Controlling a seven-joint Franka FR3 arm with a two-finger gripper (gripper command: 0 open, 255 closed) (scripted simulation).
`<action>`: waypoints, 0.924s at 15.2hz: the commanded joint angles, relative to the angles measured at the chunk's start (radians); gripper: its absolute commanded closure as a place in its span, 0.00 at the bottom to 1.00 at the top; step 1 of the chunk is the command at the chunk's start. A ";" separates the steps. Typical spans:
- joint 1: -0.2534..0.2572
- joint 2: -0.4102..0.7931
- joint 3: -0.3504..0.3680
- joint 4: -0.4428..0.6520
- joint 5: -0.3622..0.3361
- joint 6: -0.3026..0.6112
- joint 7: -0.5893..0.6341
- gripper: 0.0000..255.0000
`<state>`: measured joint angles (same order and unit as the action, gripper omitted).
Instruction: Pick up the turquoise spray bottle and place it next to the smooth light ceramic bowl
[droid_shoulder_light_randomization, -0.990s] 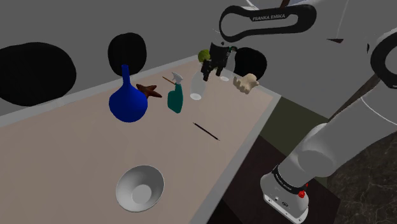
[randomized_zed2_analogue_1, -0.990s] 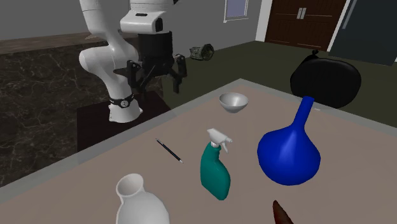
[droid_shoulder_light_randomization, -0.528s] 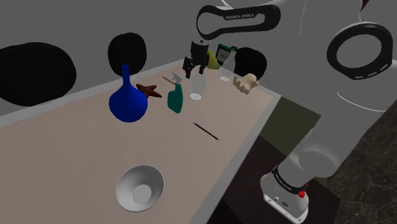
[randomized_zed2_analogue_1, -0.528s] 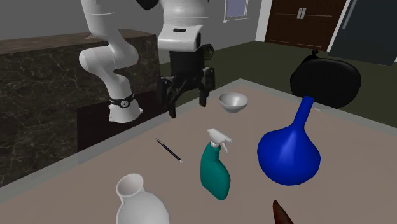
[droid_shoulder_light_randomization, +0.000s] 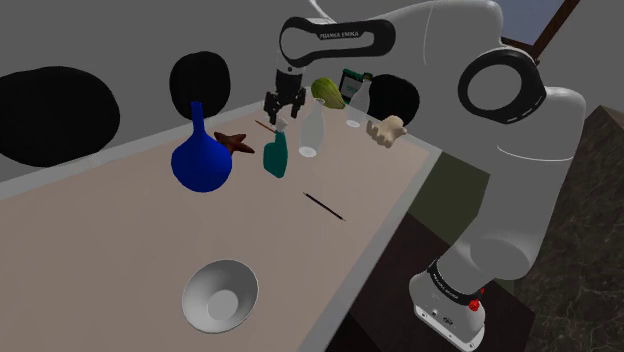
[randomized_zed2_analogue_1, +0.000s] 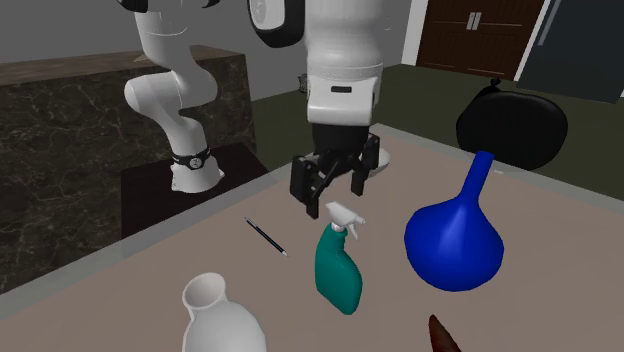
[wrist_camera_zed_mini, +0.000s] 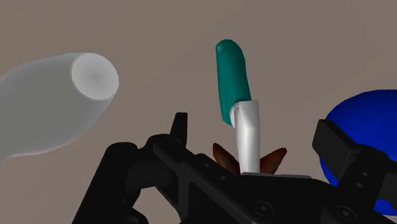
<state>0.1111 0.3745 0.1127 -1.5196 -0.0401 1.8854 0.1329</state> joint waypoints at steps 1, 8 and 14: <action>0.001 0.008 0.000 -0.012 -0.001 0.020 0.001 0.00; 0.001 0.017 -0.001 -0.046 -0.002 0.064 0.002 0.00; 0.001 0.017 -0.001 -0.046 -0.002 0.064 0.002 1.00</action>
<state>0.1117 0.3920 0.1119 -1.5655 -0.0423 1.9491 0.1354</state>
